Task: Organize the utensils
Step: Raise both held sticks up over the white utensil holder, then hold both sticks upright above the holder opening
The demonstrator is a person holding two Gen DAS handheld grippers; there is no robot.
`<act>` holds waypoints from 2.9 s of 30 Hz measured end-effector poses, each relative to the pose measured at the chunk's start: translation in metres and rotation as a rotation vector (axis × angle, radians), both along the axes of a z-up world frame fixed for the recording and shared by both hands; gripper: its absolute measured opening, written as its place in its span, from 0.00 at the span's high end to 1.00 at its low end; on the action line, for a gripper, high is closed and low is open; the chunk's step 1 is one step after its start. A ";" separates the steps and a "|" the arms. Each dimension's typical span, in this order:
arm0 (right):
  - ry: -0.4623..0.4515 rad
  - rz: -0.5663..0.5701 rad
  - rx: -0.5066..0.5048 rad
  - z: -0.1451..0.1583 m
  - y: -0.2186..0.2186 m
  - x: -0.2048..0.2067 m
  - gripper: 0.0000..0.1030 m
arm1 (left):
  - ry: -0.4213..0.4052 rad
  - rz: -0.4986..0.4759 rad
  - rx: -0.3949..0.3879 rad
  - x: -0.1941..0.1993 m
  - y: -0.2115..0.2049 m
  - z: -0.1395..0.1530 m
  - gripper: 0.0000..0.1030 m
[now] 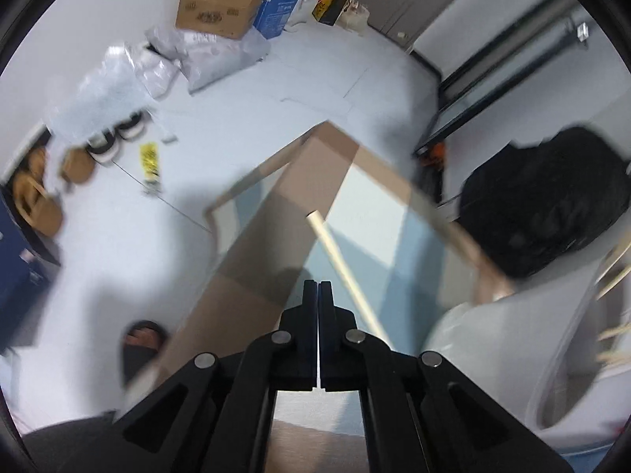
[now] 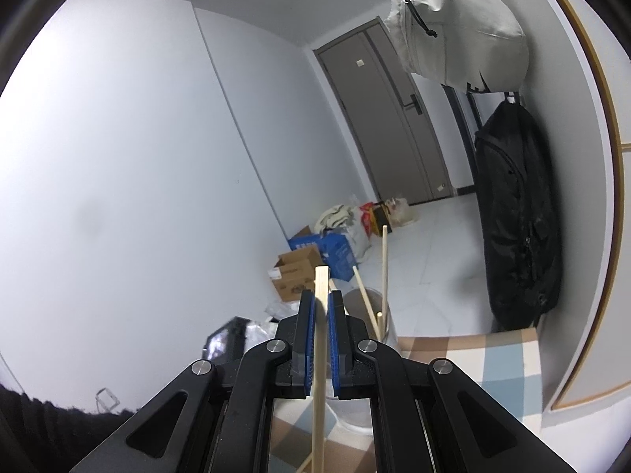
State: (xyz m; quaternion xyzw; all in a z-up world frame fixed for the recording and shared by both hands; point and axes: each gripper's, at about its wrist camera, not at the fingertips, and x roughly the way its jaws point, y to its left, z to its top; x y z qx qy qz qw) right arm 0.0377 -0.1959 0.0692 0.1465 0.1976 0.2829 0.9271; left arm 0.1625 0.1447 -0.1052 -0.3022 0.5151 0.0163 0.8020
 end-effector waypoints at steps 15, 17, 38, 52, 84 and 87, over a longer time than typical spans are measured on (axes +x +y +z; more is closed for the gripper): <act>0.014 -0.005 0.007 -0.004 -0.006 0.008 0.94 | 0.088 -0.016 0.251 0.043 -0.036 -0.002 0.66; 0.014 -0.002 0.008 -0.003 -0.006 0.010 0.94 | 0.094 -0.011 0.352 0.041 -0.042 -0.004 0.89; 0.001 -0.021 -0.035 -0.007 0.003 0.001 0.94 | -0.146 -0.068 0.207 0.000 -0.025 0.024 0.98; -0.071 -0.020 -0.040 0.020 0.021 0.023 0.94 | -0.482 -0.104 0.093 -0.046 -0.019 0.113 0.98; -0.407 -0.344 -0.125 0.036 0.056 0.107 0.94 | -1.024 -0.163 0.079 0.018 -0.091 0.174 0.98; -0.435 -0.339 -0.137 0.030 0.061 0.103 0.94 | -1.035 -0.191 0.100 0.020 -0.096 0.170 0.98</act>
